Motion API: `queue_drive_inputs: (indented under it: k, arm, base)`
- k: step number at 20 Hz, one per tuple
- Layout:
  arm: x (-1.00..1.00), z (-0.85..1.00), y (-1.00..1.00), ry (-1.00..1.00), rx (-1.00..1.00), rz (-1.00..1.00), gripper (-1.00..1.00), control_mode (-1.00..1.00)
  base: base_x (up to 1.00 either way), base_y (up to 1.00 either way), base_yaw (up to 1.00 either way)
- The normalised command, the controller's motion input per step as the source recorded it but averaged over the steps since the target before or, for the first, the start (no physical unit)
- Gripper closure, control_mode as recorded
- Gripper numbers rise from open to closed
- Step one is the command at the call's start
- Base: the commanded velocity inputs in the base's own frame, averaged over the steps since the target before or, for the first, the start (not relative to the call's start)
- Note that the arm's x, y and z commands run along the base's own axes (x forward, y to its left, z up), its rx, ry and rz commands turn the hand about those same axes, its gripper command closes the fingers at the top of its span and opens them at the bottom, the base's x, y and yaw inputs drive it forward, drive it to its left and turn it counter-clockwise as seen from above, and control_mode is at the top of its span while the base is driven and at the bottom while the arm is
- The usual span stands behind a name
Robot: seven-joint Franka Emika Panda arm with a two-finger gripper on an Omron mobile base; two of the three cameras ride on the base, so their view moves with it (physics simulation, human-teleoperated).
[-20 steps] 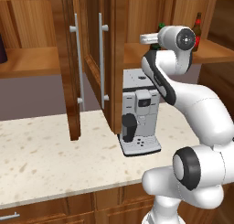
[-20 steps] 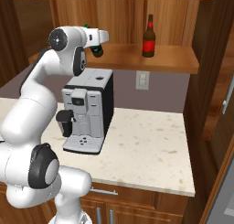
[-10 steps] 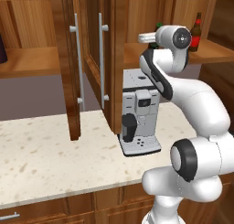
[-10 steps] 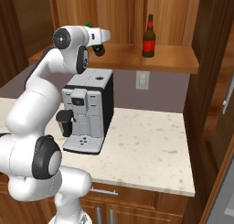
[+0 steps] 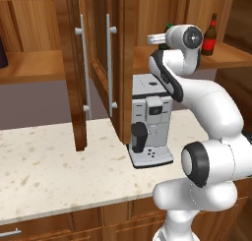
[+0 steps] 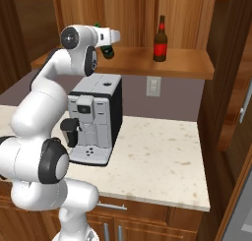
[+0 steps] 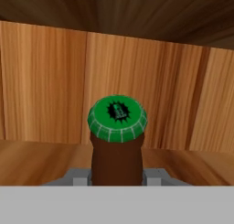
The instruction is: Sort all alcoholic drinks to one cabinet, and non-alcoholic drinks to the other.
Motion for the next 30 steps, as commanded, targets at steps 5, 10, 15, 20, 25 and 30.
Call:
queue_drive_inputs:
  k: [5, 10, 15, 20, 25, 30]
  arm:
    - [0.18, -0.12, 0.0, 0.01, 0.0, 0.0, 1.0, -1.0]
    - [0.16, -0.01, 0.0, 0.03, 0.01, 0.0, 1.0, -1.0]
    - [0.13, 0.0, -0.01, 0.02, 0.0, 0.0, 1.0, -1.0]
    - [0.08, 0.0, -0.04, 0.02, 0.0, -0.01, 1.0, -1.0]
    - [0.08, 0.0, -0.04, 0.02, 0.0, 0.0, 1.0, -1.0]
    - [0.09, 0.0, -0.01, 0.06, 0.0, -0.01, 1.0, -1.0]
  base:
    - [0.0, 0.0, 0.0]
    - [0.0, 0.0, 0.0]
    - [0.0, 0.0, 0.0]
    - [0.0, 0.0, 0.0]
    - [0.0, 0.0, 0.0]
    - [0.0, 0.0, 0.0]
